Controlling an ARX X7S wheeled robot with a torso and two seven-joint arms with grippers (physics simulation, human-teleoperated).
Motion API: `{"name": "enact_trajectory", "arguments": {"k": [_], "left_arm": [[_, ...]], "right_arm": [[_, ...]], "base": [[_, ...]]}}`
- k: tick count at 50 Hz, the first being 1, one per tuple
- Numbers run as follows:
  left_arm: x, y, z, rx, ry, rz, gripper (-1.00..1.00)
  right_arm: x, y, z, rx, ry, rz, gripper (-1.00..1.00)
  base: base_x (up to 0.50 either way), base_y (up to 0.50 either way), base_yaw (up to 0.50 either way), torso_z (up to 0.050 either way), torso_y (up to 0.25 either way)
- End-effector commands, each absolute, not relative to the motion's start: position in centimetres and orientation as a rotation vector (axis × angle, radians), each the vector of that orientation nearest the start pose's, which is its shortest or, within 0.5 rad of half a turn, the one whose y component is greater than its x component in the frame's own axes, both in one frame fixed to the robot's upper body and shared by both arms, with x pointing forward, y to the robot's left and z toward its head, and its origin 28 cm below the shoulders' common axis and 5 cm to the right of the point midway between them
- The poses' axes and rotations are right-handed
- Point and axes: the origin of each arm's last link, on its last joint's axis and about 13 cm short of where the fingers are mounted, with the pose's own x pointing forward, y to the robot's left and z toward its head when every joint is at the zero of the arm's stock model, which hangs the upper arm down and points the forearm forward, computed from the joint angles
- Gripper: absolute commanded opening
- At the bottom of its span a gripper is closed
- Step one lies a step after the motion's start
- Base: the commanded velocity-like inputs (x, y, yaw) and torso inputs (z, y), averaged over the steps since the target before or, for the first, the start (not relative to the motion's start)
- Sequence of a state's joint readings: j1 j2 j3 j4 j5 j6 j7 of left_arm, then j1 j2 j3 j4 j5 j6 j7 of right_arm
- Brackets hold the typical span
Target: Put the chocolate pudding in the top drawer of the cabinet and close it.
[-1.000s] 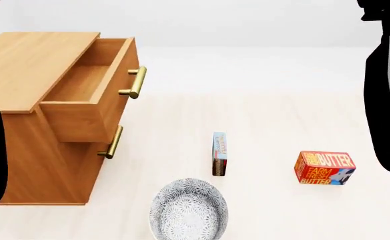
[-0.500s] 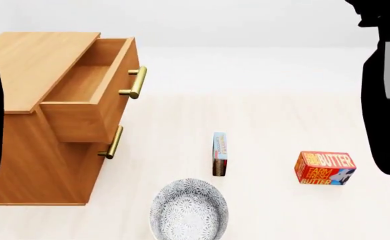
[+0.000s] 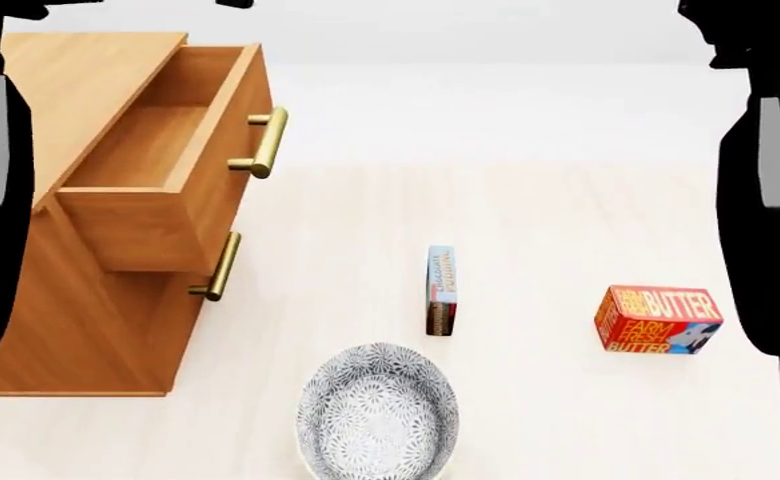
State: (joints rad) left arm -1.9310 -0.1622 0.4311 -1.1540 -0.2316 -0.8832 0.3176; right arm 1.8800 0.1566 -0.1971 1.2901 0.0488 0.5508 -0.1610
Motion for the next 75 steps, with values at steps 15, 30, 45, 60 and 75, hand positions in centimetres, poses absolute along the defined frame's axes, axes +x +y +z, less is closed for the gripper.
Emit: {"name": "enact_trajectory", "arguments": {"k": [15, 30, 45, 60, 75], "left_arm": [[39.6, 25.5, 38.1, 0.099, 0.339, -0.190, 1.00], [39.9, 25.4, 36.0, 0.015, 0.397, -0.190, 1.00], [40.2, 25.6, 34.5, -0.032, 0.429, -0.179, 1.00], [40.5, 25.9, 33.3, -0.084, 0.445, -0.170, 1.00], [40.6, 26.1, 31.7, -0.088, 0.484, -0.154, 1.00]], "right_arm": [[41.2, -16.4, 38.8, -0.107, -0.001, -0.019, 1.00], [41.2, -16.4, 38.1, -0.107, 0.009, -0.018, 1.00], [41.3, -16.3, 38.1, -0.111, 0.014, -0.017, 1.00], [41.4, -16.1, 38.0, -0.118, 0.020, -0.012, 1.00], [41.5, -16.1, 37.7, -0.124, 0.026, -0.011, 1.00]], "base": [[0.00, 0.00, 0.00, 0.000, 0.000], [0.00, 0.00, 0.00, 0.000, 0.000], [0.00, 0.00, 0.00, 0.000, 0.000], [0.00, 0.00, 0.00, 0.000, 0.000], [0.00, 0.00, 0.00, 0.000, 0.000]]}}
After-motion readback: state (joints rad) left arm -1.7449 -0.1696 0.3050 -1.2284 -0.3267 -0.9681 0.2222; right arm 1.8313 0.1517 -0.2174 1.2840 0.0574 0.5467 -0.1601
